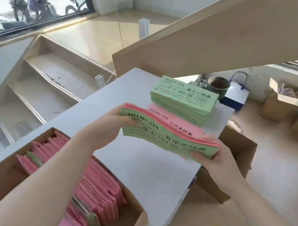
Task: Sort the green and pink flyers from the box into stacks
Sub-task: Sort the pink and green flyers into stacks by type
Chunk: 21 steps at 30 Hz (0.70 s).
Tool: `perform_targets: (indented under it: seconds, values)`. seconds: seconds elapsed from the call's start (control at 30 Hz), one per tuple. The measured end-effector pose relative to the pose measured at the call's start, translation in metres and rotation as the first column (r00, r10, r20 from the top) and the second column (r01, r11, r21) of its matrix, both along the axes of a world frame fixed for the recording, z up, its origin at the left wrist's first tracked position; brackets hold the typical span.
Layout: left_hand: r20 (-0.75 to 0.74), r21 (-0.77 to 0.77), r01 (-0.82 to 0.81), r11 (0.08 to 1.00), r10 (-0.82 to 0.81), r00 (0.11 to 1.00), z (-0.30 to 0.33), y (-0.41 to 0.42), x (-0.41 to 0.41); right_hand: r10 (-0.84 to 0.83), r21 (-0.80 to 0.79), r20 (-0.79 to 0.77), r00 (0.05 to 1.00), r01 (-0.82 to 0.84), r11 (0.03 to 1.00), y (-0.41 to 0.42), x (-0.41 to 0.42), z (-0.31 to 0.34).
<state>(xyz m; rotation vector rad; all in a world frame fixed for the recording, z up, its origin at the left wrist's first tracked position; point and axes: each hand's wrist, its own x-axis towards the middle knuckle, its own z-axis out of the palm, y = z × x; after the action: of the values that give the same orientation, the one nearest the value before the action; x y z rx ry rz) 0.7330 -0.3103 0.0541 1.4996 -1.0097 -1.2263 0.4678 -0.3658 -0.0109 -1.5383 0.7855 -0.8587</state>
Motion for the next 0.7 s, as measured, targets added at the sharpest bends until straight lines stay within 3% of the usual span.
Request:
perform_targets:
  seconds: [0.17,0.3,0.4,0.57,0.63,0.7]
  values:
    - [-0.06,0.291,-0.069,0.954,0.09,0.994,-0.017,-0.01,-0.008,0.029,-0.093,-0.135,0.99,-0.042,0.995,-0.004,0.002,-0.019]
    - [-0.024,0.276,-0.216,0.936,0.232,0.972,-0.026,-0.019,-0.011,0.036,-0.046,-0.109,0.993,-0.041,0.998,-0.008,0.007,-0.019]
    - [0.099,0.247,-0.324,0.913,0.309,0.946,-0.036,-0.021,-0.011,0.01,-0.042,-0.093,0.996,-0.014,0.999,-0.005,0.008,-0.018]
    - [0.288,0.275,-0.223,0.935,0.142,0.947,-0.036,-0.014,-0.01,-0.049,0.074,-0.097,0.994,0.056,0.996,0.006,0.012,-0.029]
    - [0.337,0.277,-0.102,0.956,0.003,0.942,-0.026,-0.01,-0.007,-0.105,0.169,-0.111,0.988,0.123,0.978,0.005,0.014,-0.031]
    - [0.439,0.289,0.041,0.956,-0.17,0.882,-0.017,-0.005,-0.001,-0.146,0.258,-0.089,0.985,0.165,0.952,0.007,0.016,-0.029]
